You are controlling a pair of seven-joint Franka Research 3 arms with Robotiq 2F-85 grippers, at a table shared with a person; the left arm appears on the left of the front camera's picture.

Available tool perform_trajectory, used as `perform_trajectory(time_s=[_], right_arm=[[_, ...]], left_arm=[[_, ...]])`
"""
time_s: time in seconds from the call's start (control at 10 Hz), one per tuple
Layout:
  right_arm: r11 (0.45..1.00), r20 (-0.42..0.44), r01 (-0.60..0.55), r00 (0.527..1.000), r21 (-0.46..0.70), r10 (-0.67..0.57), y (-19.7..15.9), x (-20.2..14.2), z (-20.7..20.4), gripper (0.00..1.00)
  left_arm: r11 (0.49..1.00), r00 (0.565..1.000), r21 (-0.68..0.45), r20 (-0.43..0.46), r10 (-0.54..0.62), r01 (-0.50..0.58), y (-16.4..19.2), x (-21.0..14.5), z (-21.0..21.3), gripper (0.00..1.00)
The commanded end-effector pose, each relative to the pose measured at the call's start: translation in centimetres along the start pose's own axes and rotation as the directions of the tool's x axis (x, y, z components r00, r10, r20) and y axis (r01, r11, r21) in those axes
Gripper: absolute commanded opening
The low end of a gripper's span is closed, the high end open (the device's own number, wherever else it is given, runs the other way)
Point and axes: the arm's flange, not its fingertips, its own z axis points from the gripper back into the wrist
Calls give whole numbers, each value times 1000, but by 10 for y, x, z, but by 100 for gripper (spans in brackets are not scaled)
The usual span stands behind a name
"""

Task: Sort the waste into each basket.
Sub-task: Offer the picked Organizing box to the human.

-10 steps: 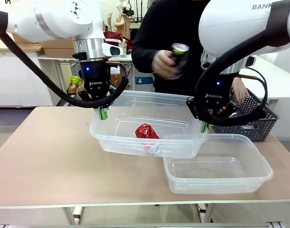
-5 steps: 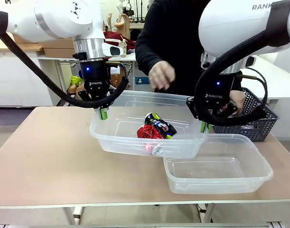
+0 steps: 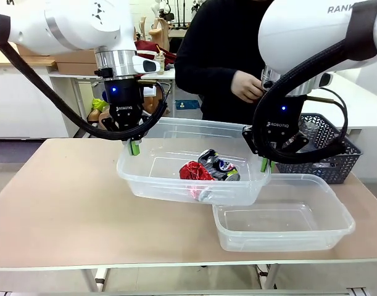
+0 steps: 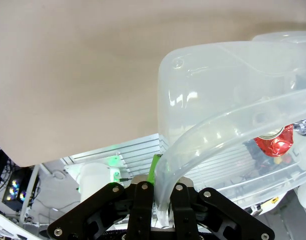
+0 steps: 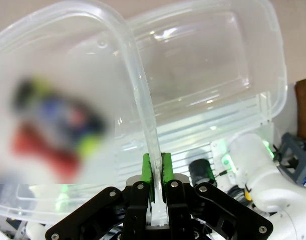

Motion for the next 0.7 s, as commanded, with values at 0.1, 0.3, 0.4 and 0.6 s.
perform_trajectory(time_s=[0.1, 0.3, 0.4, 0.6], right_arm=[[1000, -1, 3, 1000, 4, -3, 2, 3, 1, 9], [1000, -1, 3, 1000, 4, -3, 2, 3, 1, 9], [1000, -1, 3, 1000, 4, -3, 2, 3, 1, 9], [1000, -1, 3, 1000, 4, -3, 2, 3, 1, 9]], left_arm=[[1000, 1000, -2, 11, -5, 5, -2, -9, 1, 7], [1000, 1000, -2, 11, -5, 5, -2, -9, 1, 7], [1000, 1000, -2, 11, -5, 5, -2, -9, 1, 7], [1000, 1000, -2, 11, -5, 5, -2, -9, 1, 7]])
